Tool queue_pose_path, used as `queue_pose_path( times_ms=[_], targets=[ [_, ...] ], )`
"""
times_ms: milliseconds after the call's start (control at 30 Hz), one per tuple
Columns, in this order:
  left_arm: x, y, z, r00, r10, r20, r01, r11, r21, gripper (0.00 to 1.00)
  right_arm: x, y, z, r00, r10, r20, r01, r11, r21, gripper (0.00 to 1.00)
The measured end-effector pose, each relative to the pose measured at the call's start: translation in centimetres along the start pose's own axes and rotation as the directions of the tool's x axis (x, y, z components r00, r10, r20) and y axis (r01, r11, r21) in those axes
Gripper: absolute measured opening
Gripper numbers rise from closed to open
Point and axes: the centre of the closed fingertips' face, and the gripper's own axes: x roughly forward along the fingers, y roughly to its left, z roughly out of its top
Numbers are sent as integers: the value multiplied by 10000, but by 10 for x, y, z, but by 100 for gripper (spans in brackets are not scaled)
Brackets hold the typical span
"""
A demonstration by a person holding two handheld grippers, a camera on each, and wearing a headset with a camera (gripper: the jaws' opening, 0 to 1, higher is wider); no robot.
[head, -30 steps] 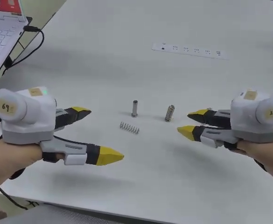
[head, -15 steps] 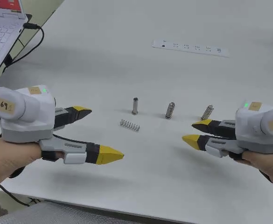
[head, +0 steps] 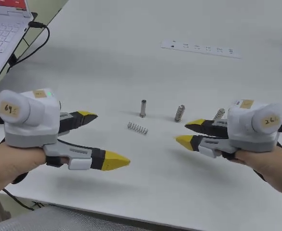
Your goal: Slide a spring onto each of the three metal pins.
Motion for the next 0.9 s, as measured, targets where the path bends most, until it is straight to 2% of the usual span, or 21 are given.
queue_pose_path(
  times_ms=[200,400,733,900],
  targets=[
    [-1,1,-2,10000,11,-56,-11,10000,-16,94,23,13,15,9991,421,70,-420,9989,-186,24],
    [-2,2,-2,10000,52,-28,-52,10000,-48,93,40,21,25,9980,623,80,-620,9976,-320,24],
    [-2,3,-7,9999,67,-152,-68,9999,-86,94,58,27,23,9966,801,-179,-807,9961,-361,22],
    [-1,2,-5,9999,14,-117,-15,10000,-74,94,67,29,21,9953,885,-397,-902,9949,-443,22]
  ],
)
